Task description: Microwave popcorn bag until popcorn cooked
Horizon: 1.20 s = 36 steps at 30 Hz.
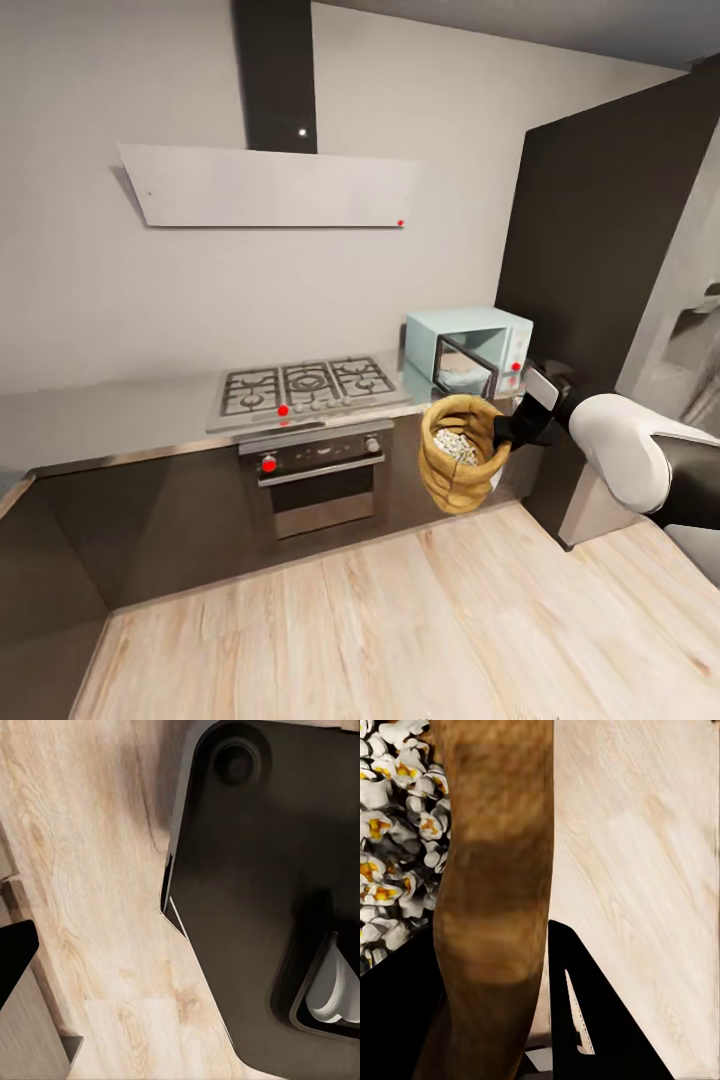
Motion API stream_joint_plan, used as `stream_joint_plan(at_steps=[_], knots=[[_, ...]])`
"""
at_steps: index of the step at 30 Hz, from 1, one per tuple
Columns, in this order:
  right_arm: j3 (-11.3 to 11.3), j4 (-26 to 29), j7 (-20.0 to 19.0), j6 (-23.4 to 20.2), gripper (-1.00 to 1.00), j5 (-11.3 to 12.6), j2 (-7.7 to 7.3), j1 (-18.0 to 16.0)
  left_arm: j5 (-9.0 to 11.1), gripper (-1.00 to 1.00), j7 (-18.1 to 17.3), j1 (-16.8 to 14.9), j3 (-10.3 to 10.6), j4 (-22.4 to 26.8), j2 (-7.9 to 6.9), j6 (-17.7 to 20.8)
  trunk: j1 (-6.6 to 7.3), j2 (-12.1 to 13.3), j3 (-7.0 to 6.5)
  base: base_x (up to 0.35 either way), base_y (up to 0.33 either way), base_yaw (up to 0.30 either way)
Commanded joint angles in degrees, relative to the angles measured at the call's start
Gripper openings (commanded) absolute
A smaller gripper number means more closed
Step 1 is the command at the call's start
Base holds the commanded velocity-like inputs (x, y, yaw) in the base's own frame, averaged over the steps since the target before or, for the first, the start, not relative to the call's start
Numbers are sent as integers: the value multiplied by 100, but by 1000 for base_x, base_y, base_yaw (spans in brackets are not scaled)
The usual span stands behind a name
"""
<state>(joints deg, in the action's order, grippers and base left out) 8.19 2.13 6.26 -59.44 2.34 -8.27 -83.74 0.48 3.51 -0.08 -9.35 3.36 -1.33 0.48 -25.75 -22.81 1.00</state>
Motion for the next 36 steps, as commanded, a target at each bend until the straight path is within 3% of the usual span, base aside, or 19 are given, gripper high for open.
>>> stream_joint_plan(at_steps=[1,15,28,36], knots=[[51,7,59,-15,-100,29,0,-2,5,100,10,-1,-23,6,1,5,-4,-12,10,0,-305,-298],[42,9,59,-15,-100,29,0,-2,5,100,10,-1,-23,6,1,2,-4,-12,10,0,-307,-271],[33,8,59,-13,-100,29,0,-2,5,100,10,-1,-24,6,-8,-83,-4,-12,10,118,-287,-10],[33,7,59,-11,-100,29,0,-2,5,100,10,-1,-23,6,-8,-83,-4,-12,10,284,-55,113]])
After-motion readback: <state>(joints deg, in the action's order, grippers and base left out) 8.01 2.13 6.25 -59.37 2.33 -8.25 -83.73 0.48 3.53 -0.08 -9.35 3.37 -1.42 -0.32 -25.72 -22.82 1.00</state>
